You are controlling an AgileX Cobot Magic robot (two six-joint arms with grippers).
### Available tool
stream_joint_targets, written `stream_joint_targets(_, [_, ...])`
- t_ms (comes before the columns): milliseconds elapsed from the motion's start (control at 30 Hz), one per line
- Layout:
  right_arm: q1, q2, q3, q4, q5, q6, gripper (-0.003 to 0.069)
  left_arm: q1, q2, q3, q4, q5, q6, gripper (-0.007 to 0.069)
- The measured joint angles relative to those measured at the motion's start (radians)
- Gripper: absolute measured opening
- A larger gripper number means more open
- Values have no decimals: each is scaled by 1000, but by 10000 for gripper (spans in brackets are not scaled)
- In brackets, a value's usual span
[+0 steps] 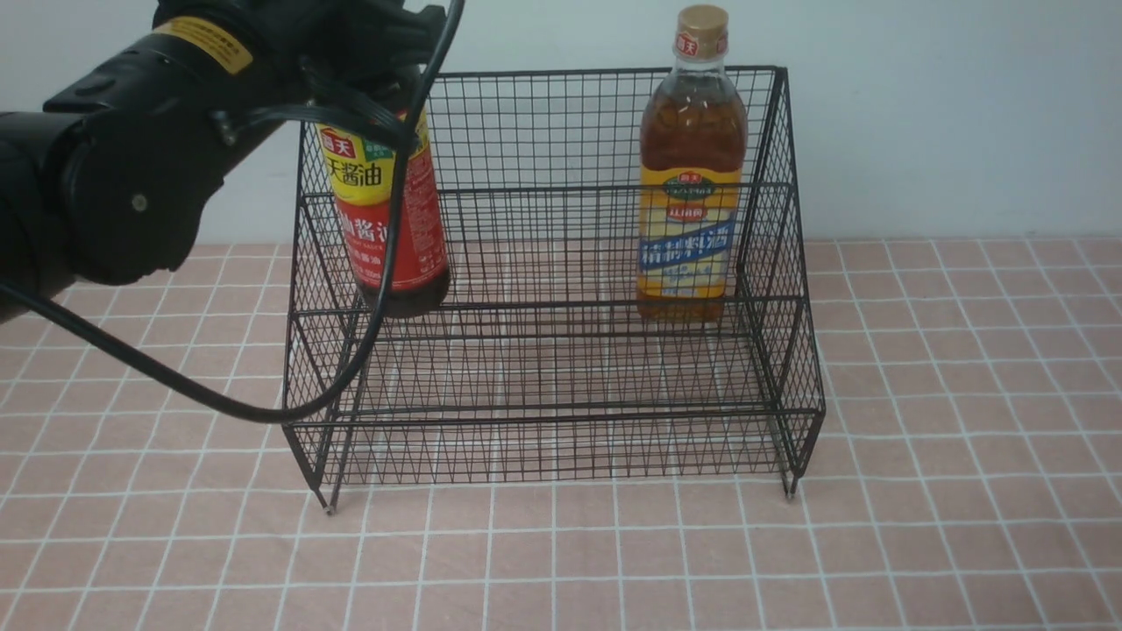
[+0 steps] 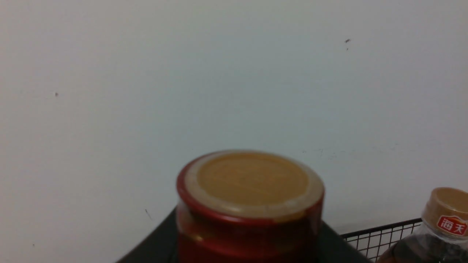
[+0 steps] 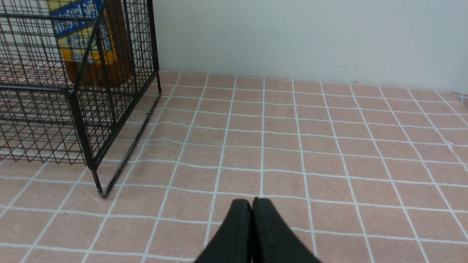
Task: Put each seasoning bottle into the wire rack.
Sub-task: Use the left arm to put the condiment bottle back on the shelf
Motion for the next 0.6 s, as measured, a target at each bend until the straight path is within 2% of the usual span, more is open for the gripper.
stream_joint_targets(167, [0,0,0,0,0,0,-14,0,8,0,-1,-15,4,255])
stream_joint_targets(433, [0,0,0,0,1,0,-14,0,45,1,0,-145,20,255])
stream_joint_targets(600, [0,0,0,0,1,1,-14,0,46,1,0,-128,20,255])
